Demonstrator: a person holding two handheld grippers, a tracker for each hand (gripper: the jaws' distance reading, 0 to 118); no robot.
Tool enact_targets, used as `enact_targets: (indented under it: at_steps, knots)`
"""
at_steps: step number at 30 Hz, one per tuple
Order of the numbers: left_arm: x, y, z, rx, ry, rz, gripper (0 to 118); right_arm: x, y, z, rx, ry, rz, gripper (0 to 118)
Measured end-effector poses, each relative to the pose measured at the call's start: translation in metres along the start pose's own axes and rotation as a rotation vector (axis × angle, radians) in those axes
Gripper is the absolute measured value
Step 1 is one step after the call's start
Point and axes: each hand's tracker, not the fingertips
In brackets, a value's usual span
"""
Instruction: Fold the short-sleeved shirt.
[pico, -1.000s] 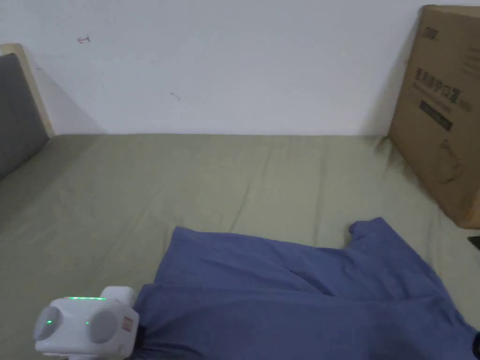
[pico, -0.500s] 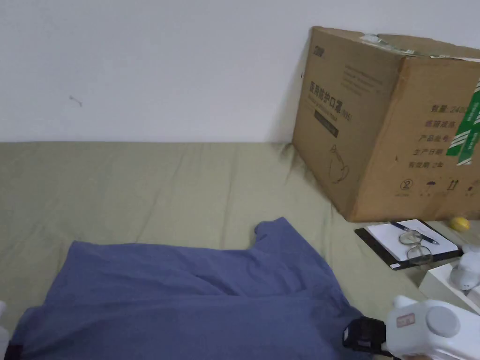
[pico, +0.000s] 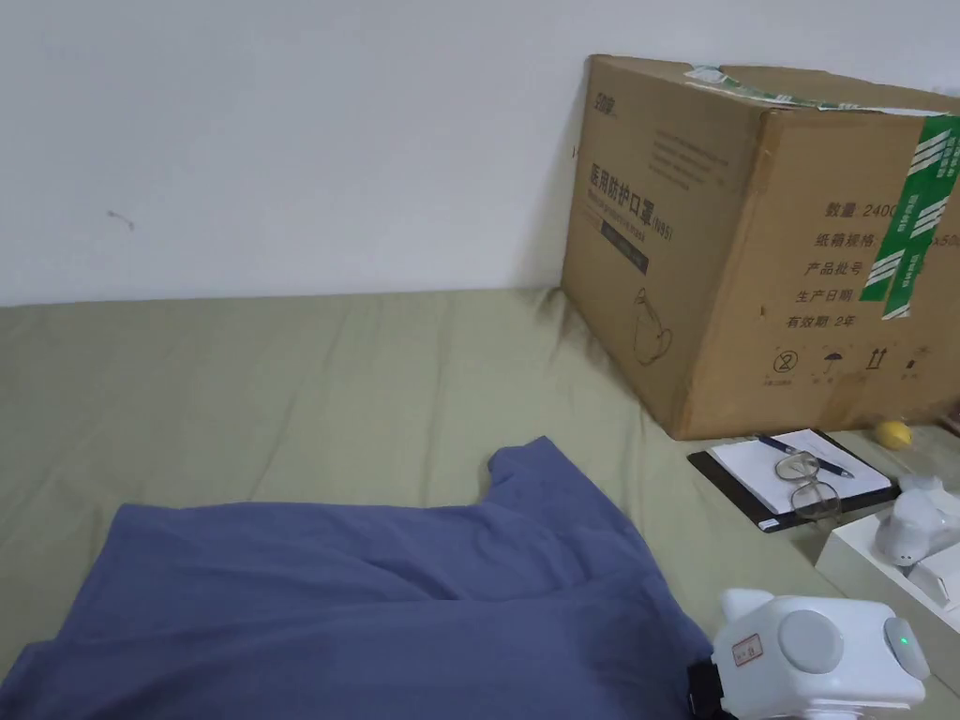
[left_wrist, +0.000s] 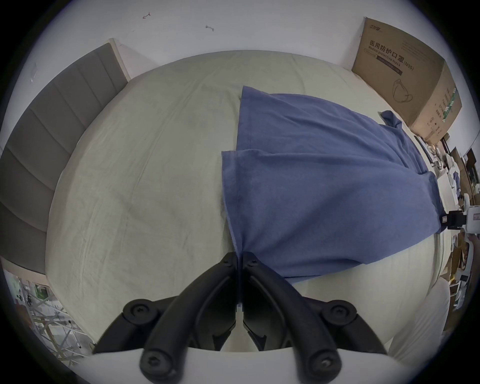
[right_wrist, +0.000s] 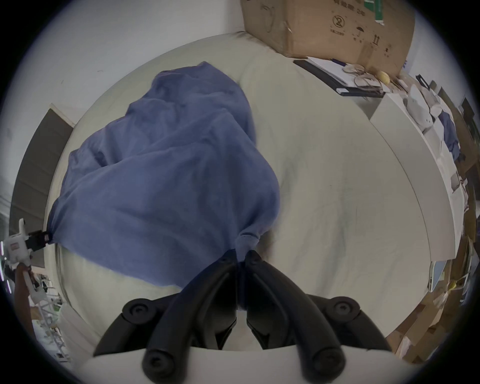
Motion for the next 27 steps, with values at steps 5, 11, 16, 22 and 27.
enact_targets:
  at_steps: [5,11,16,22,27]
  knots:
    - [-0.009,-0.006,0.031,0.030,0.002,-0.049,2,0.024,-0.003,0.042,0.045,0.088,-0.044,5]
    - [-0.018,-0.061,0.067,-0.043,-0.056,-0.029,2,0.034,-0.045,0.081,0.006,0.110,0.014,5]
    - [-0.027,-0.115,0.064,-0.057,-0.122,0.042,2,0.040,-0.084,0.063,-0.072,0.091,0.041,5]
    - [-0.013,-0.121,0.059,0.004,0.048,0.043,60,0.044,-0.092,0.055,-0.036,0.057,-0.089,68]
    - [-0.008,-0.095,0.110,0.205,0.012,0.076,118,0.034,-0.088,0.105,0.142,0.157,-0.090,115]
